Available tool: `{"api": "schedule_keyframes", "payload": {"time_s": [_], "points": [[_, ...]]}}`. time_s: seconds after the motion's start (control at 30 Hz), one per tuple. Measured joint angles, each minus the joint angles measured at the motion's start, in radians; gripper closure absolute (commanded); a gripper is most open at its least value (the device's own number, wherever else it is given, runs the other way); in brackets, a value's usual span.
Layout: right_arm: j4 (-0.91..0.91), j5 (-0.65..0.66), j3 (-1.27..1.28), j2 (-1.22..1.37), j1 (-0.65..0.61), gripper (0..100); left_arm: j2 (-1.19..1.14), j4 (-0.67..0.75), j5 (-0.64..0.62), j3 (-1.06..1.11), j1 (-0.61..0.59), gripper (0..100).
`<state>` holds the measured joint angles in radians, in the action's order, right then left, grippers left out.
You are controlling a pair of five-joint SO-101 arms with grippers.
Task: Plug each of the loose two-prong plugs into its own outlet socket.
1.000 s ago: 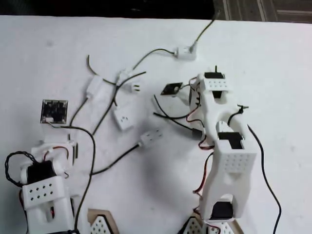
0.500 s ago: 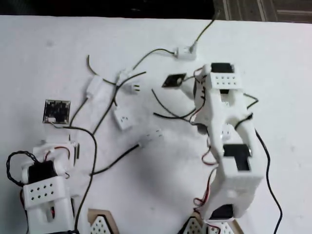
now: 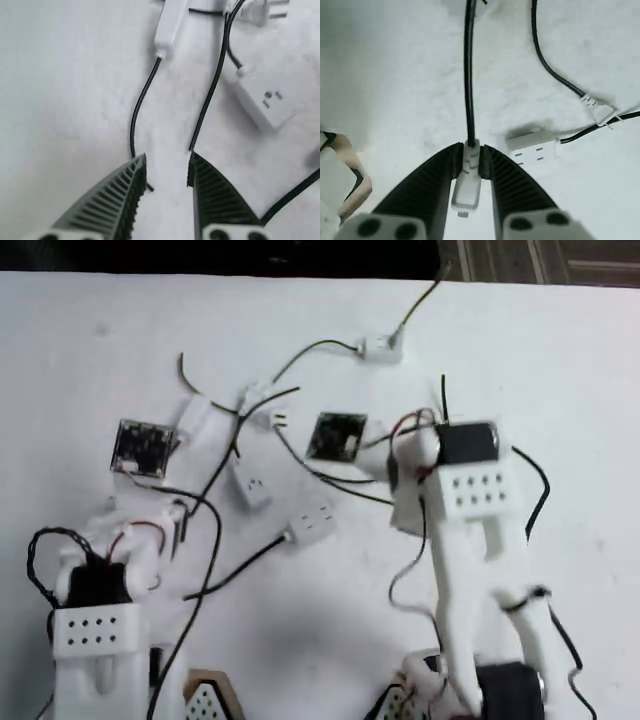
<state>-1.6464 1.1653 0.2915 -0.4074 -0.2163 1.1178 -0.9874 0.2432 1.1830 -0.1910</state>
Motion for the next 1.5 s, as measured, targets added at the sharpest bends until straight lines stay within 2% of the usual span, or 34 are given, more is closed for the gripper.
{"api": "schedule_keyframes", "payload": {"time_s": [0.27, 0.6, 0.77, 1.0, 1.5], "points": [[0.118, -0.279, 0.129, -0.189, -0.209, 98.1, 0.0, 0.0, -0.203, -0.075, 0.192, 85], [0.282, -0.511, 0.245, -0.308, -0.402, 98.1, 0.0, 0.0, -0.371, -0.167, 0.301, 85], [0.319, -0.58, 0.278, -0.356, -0.453, 98.1, 0.0, 0.0, -0.407, -0.201, 0.353, 85], [0.333, -0.663, 0.285, -0.358, -0.457, 98.1, 0.0, 0.0, -0.479, -0.201, 0.454, 85], [0.334, -0.68, 0.288, -0.374, -0.506, 98.1, 0.0, -0.026, -0.485, -0.253, 0.58, 85]]}}
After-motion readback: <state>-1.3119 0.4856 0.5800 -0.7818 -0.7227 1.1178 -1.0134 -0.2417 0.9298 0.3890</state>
